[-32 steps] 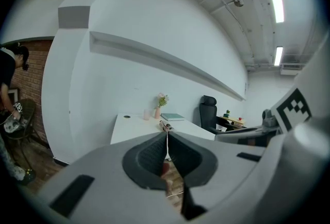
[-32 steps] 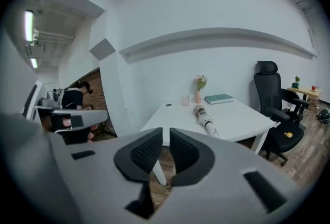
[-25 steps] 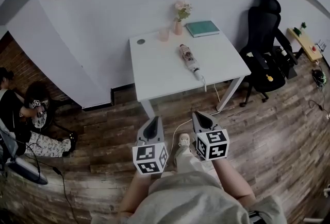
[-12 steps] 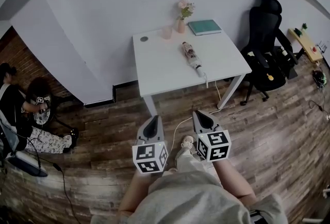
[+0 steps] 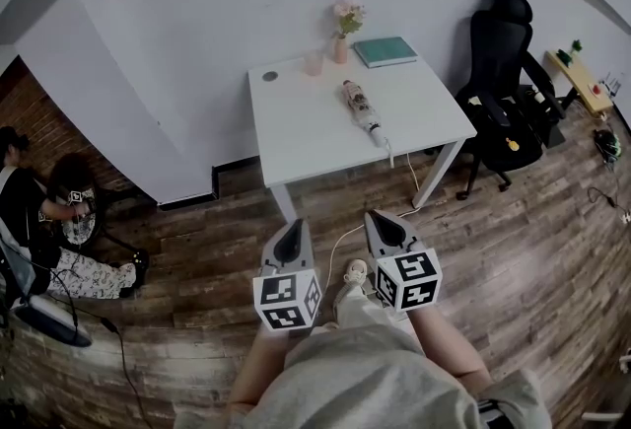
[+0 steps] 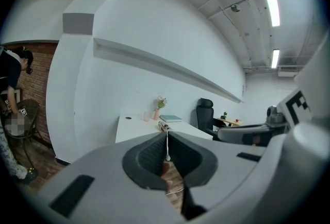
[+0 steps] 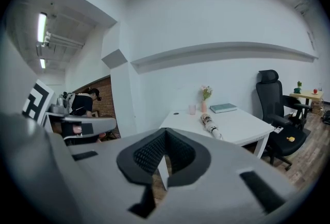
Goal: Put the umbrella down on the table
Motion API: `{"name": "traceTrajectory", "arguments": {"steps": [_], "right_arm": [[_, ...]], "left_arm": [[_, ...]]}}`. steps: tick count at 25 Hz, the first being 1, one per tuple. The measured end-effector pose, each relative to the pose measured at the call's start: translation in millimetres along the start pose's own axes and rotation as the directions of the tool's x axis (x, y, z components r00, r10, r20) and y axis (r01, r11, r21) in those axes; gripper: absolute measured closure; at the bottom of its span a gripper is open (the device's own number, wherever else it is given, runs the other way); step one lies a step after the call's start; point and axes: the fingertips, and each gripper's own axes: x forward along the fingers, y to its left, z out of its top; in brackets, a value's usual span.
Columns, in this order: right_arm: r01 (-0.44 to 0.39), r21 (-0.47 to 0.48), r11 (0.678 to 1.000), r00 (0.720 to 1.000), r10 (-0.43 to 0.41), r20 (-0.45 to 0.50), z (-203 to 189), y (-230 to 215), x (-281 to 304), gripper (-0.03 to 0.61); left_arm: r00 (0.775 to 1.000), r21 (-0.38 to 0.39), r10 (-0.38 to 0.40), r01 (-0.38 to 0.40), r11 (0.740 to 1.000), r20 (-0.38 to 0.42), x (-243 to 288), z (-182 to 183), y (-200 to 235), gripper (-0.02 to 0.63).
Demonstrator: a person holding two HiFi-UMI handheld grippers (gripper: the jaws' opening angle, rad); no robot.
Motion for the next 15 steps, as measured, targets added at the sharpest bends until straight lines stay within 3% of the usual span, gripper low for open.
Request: {"name": "traceTrajectory", "arguments": {"steps": [15], "right_arm": [[0.006, 0.009, 1.0, 1.0, -0.006, 0.019, 4, -9, 3, 0.578]], "left_arm": [[1.0, -0.022, -0.008, 0.008, 1.0, 0.015, 11, 6, -3, 0.606]]}}
